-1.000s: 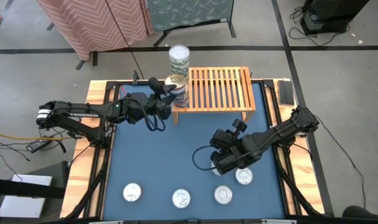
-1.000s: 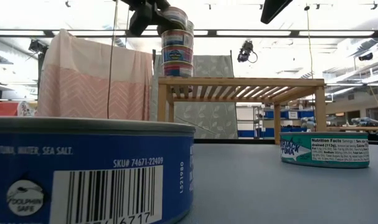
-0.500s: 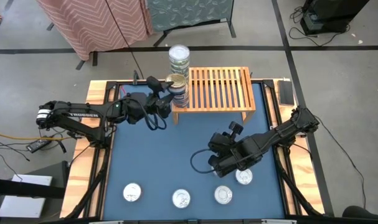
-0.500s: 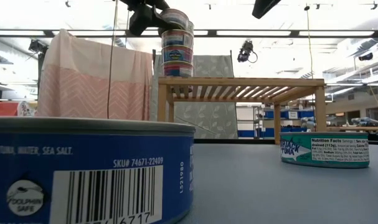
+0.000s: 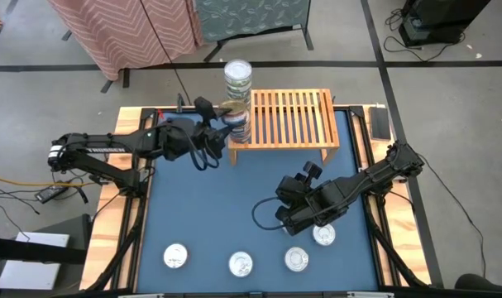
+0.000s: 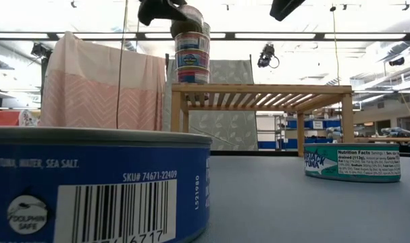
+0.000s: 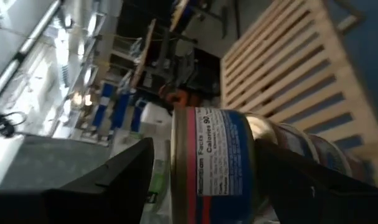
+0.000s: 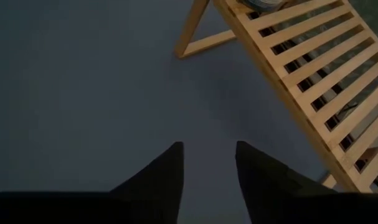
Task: Stack canned seafood by type on shelf
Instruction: Stack the blue tuna can on top of the other blue tuna cans on the shelf
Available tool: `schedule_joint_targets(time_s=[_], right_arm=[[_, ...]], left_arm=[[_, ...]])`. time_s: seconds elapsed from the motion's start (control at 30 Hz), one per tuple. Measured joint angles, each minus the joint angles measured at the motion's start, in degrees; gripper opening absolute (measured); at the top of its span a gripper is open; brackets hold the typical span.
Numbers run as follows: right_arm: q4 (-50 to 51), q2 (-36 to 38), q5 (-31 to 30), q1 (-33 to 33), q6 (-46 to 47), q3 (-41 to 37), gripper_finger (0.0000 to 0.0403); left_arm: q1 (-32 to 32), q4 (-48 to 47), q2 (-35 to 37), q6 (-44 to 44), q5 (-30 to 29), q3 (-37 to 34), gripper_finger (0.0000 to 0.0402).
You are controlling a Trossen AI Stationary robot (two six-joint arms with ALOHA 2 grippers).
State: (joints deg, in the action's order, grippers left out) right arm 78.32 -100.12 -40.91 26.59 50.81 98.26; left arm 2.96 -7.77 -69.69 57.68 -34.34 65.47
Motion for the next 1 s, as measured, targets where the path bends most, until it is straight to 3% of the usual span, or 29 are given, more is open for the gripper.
schedule_joint_targets(time_s=[0.23, 0.57, 0.77, 0.87, 1.0], right_arm=[[-0.18, 0.0, 0.03, 0.0, 0.02, 0.0, 0.0155], [-0.24, 0.0, 0.07, 0.07, 0.2, 0.0, 0.0154], [-0.26, 0.0, 0.52, 0.21, 0.56, 0.0, 0.0155], [-0.12, 0.0, 1.21, 0.53, 0.67, 0.0, 0.0154], [0.35, 0.0, 1.57, 1.53, 0.99, 0.0, 0.0154]], left_arm=[[-0.02, -1.66, -1.35, -5.61, 5.24, 0.54, 0.0281], [0.94, -1.61, -3.84, -5.33, 4.47, 2.58, 0.0281], [2.91, 1.48, -3.85, 0.11, 3.42, 3.66, 0.0281], [1.48, -4.26, -3.51, -5.54, 0.06, 6.14, 0.028], [-0.93, -17.99, -1.03, -21.7, -3.42, 11.08, 0.0276]])
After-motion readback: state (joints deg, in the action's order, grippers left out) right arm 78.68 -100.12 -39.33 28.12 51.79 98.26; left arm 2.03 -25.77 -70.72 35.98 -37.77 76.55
